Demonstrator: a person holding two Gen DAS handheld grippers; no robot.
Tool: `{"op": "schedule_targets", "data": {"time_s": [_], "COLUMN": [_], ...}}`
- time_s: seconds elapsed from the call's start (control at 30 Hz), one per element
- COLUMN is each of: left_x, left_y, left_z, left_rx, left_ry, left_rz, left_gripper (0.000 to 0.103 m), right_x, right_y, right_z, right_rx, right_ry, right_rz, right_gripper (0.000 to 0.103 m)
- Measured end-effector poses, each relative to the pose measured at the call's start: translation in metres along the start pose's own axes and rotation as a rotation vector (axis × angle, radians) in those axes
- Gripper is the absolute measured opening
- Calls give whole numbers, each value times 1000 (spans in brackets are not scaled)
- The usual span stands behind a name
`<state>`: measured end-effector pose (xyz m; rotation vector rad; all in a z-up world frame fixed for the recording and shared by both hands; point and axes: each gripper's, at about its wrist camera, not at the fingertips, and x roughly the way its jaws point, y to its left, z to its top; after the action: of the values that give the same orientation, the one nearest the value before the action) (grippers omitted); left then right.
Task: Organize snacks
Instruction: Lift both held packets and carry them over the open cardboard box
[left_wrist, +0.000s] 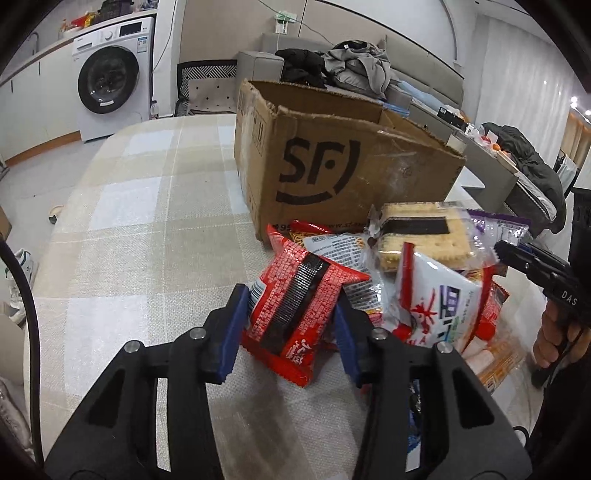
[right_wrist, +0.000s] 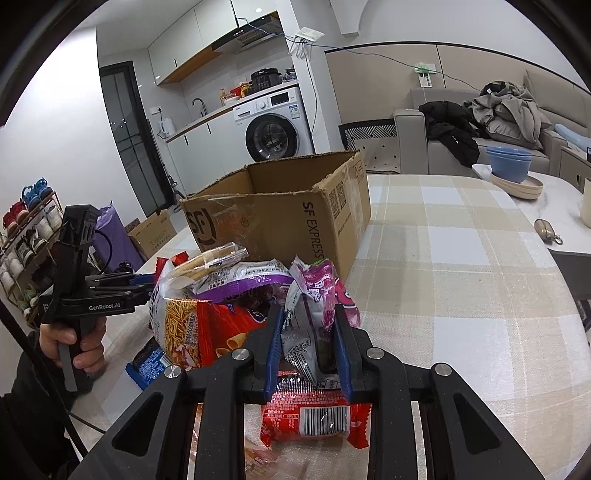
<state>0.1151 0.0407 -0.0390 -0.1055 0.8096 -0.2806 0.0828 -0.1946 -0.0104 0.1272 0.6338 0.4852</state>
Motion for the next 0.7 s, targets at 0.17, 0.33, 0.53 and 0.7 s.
{"op": "schedule_targets", "data": {"time_s": [0.17,0.33,0.53,0.7], "left_x": [-24,-36,-51,-69], "left_y": [-4,-4,-9,-18], "left_z": [-3,-5,-5,0], "left_rx": [-9,-17,-11,3], "left_ry": [-48,-61,-89,-135], "left_rz": [0,5,8,12], "left_gripper": [41,41,41,41], "right_x": [-5,-7,-19,-34], "right_y": [1,-1,-4,-2], "right_z": [0,1,2,4], "right_rx": [-7,-5,9,11], "right_ry": [-27,-36,-77,-137], "right_rz": [-1,-2,-3,15], "right_gripper": [21,20,20,20]}}
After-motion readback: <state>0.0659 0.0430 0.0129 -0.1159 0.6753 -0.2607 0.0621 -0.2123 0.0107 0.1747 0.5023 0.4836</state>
